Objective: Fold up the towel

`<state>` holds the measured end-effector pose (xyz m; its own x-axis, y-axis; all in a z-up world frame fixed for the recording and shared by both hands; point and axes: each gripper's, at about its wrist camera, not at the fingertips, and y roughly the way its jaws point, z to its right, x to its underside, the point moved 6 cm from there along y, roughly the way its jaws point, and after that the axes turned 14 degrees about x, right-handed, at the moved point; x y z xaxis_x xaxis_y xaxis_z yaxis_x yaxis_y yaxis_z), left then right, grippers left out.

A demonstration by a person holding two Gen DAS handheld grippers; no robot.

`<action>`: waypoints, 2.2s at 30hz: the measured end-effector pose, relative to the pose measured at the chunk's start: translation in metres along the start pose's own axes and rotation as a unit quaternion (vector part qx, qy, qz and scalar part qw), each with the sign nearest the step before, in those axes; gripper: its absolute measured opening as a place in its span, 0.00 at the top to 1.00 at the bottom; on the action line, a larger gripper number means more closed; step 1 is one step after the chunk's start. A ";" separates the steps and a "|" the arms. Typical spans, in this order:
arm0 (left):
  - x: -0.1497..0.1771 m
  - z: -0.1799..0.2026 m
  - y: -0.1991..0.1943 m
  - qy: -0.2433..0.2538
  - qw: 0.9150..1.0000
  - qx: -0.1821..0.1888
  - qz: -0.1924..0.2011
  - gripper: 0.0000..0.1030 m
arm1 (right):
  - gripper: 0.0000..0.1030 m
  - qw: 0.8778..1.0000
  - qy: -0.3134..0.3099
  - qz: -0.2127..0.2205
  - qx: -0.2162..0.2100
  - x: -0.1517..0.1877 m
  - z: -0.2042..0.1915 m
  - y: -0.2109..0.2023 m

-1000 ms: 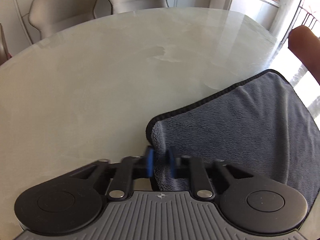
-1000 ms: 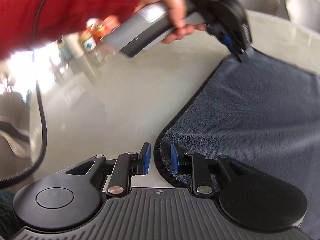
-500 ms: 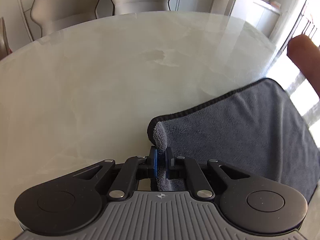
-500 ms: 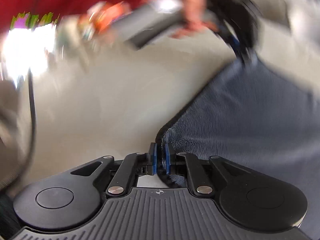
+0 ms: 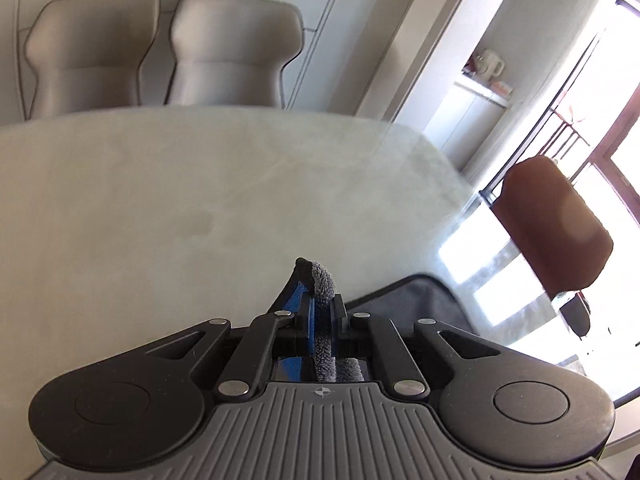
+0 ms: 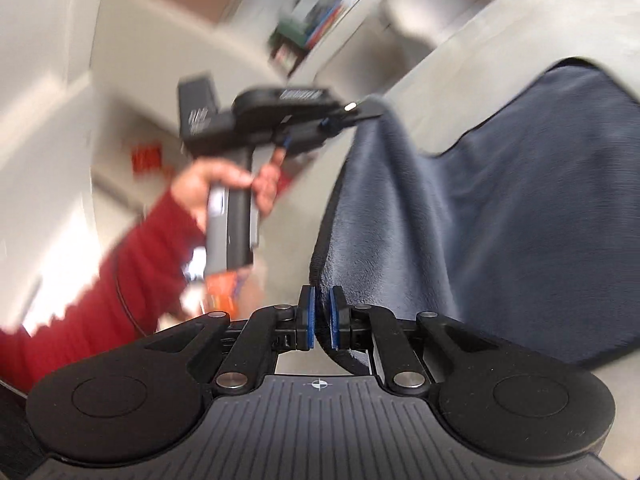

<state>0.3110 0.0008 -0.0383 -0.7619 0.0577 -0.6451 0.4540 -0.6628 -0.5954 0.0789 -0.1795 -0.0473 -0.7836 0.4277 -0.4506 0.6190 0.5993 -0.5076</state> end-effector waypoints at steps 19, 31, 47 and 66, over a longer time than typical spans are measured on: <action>0.011 0.109 0.172 0.119 0.987 0.036 -0.103 0.81 | 0.90 0.967 0.107 0.098 0.208 -0.031 0.158 -0.066; 0.014 0.052 0.132 0.169 0.980 -0.052 -0.093 0.44 | 0.87 0.955 0.032 0.042 0.292 -0.036 0.159 -0.047; 0.022 0.000 0.132 0.143 0.980 -0.094 -0.099 0.34 | 0.78 0.953 0.019 0.029 0.300 -0.026 0.142 -0.054; 0.020 0.002 0.131 0.153 0.981 -0.036 -0.116 0.25 | 0.75 0.956 0.020 0.028 0.292 -0.024 0.140 -0.058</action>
<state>0.3540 -0.0858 -0.1285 -0.6792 0.4290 -0.5956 0.3251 -0.5517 -0.7681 0.0690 -0.3192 -0.1105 -0.7423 0.4805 -0.4671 0.5752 0.0991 -0.8120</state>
